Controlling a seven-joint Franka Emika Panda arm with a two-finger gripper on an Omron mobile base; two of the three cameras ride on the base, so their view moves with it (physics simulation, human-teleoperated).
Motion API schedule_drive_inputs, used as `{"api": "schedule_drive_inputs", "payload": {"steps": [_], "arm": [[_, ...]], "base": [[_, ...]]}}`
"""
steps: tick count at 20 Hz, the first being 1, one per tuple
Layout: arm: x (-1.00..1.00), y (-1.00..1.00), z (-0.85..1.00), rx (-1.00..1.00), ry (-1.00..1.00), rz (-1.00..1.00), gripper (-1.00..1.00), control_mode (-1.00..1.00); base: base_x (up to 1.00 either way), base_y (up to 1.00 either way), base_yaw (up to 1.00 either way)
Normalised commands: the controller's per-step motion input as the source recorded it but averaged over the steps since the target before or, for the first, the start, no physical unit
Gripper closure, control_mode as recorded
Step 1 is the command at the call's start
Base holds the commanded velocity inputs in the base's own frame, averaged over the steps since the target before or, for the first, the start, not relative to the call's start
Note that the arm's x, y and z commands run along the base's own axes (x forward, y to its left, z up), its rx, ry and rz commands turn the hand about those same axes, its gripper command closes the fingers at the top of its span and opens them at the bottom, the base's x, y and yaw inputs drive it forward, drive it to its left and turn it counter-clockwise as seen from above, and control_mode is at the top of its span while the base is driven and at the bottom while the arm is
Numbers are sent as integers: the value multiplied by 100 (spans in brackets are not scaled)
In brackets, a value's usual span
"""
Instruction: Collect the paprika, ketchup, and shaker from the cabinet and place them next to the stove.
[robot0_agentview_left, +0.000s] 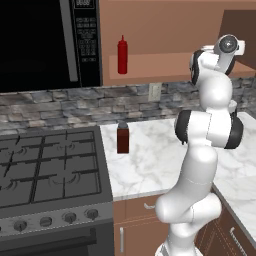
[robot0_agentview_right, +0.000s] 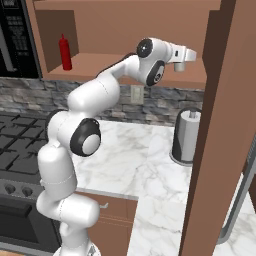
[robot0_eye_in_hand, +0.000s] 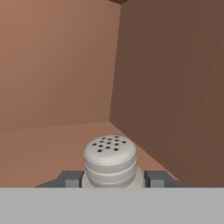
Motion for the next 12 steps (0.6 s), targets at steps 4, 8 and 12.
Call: {"api": "schedule_drive_inputs", "payload": {"steps": [4, 8, 12], "arm": [[0, 0, -1, 0, 0, 0, 100, -100], [0, 0, -2, 0, 0, 0, 100, -100], [0, 0, -3, 0, 0, 0, 100, -100]], "base": [[0, 0, 0], [0, 0, 0], [0, 0, 0]]}}
